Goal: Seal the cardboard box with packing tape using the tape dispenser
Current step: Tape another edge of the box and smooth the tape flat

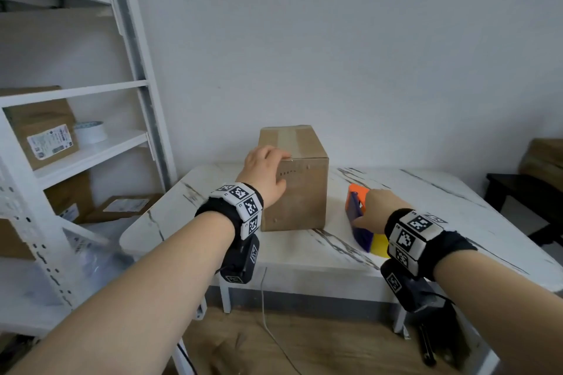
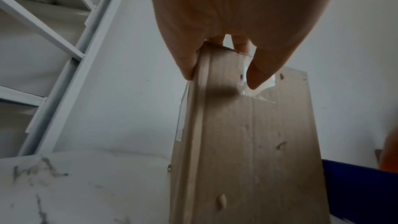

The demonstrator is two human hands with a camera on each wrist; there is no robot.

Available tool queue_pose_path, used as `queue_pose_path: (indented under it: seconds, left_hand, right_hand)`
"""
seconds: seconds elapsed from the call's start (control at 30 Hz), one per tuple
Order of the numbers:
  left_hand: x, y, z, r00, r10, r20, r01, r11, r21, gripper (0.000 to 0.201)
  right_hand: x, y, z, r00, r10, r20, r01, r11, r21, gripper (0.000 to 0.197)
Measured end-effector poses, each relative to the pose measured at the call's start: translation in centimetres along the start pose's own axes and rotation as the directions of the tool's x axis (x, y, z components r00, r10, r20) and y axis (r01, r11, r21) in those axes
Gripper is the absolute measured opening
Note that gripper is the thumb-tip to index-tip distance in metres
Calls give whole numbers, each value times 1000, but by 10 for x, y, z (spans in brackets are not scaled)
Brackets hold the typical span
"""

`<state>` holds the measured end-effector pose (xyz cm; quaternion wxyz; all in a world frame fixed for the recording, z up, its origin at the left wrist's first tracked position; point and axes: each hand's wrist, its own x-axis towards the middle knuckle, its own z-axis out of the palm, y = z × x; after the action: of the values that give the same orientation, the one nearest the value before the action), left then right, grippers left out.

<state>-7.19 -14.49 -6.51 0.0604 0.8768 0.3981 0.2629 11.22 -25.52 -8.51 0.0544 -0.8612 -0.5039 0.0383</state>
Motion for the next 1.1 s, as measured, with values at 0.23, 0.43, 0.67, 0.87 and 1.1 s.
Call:
queue_pose_path:
  seconds: [0.23,0.43,0.67,0.87,1.1]
  left_hand:
    - [-8,25,-14,999,33,-40,-26,989,148,52]
    - [-11,58,-25,998,39,-55,-39,999,1,46]
    - [-4,81,-42,986,-146,83,167,892,-420,33]
    - [-14,81,-52,913,-263,312,400,421,-814,11]
    - [-13,67,-55,913,-295,281,394,462,-795,18]
  right_hand:
    - [-9,11,-12,965,192,-177,-137,950,281,24]
    - [-1,42,-40,878,367,-308,42,581,813,31]
    - [-32,30,-67,868,329,-371,262,331,907,34]
    - [-41,25,-69,883,233,-408,346,266,900,35]
    - [-51,20,-72,888,111,-446,396,306,866,30]
